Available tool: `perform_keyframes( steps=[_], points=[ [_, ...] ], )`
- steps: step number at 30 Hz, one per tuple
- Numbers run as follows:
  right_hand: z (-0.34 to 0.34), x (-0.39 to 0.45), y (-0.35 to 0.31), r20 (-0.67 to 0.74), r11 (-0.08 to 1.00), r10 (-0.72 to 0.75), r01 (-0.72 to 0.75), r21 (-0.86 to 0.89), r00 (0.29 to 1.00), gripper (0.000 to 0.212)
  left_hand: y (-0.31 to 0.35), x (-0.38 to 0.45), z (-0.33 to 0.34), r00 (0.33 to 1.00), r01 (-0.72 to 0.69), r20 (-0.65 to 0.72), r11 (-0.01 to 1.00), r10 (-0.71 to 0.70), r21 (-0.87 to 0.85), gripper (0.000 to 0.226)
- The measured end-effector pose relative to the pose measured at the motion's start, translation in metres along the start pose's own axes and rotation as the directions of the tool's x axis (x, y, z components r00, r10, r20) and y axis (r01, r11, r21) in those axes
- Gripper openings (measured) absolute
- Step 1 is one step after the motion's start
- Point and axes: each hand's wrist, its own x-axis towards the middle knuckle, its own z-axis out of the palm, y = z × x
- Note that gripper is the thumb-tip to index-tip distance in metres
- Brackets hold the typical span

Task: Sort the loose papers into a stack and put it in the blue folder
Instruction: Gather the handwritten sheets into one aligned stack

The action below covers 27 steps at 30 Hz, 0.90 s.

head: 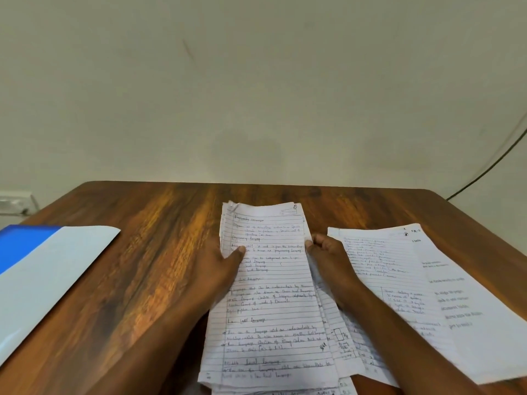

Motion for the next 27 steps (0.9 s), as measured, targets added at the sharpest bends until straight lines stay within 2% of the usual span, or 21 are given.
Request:
perform_keyframes(
  steps=[3, 7, 11, 17, 20, 23, 27],
  points=[
    [0.001, -0.003, -0.002, 0.020, 0.999, -0.020, 0.021, -0.028, 1.000, 0.027, -0.001, -0.004, 0.004, 0.999, -0.041, -0.020, 0.999, 0.042, 0.032, 0.032],
    [0.001, -0.007, -0.001, 0.131, 0.999, -0.048, 0.045, 0.021, 0.990, 0.021, -0.004, -0.005, 0.009, 0.995, -0.092, -0.037, 0.993, 0.095, 0.072, 0.036],
    [0.000, -0.007, 0.001, 0.131, 0.995, -0.074, 0.081, -0.050, 0.989, 0.027, -0.005, -0.005, 0.015, 0.994, -0.094, -0.050, 0.995, 0.096, 0.042, 0.041],
    [-0.002, -0.001, 0.003, 0.084, 0.991, -0.105, 0.097, 0.097, 0.991, 0.028, -0.002, -0.006, 0.012, 0.994, -0.076, -0.086, 0.993, 0.068, -0.095, 0.050],
    [-0.005, 0.001, 0.004, 0.091, 0.977, -0.107, 0.087, 0.197, 0.990, 0.028, -0.002, -0.004, 0.009, 0.994, -0.054, -0.098, 0.989, 0.041, -0.138, 0.066],
    [-0.006, 0.001, 0.005, 0.100, 0.969, -0.113, 0.087, 0.231, 0.989, 0.032, 0.002, -0.004, 0.009, 0.998, 0.057, 0.016, 0.943, -0.055, -0.328, 0.062],
    [-0.002, -0.002, 0.008, 0.172, 0.969, -0.136, 0.095, 0.230, 0.976, 0.036, 0.008, -0.010, 0.014, 0.979, 0.136, 0.198, 0.891, -0.054, -0.433, 0.033]
  ],
)
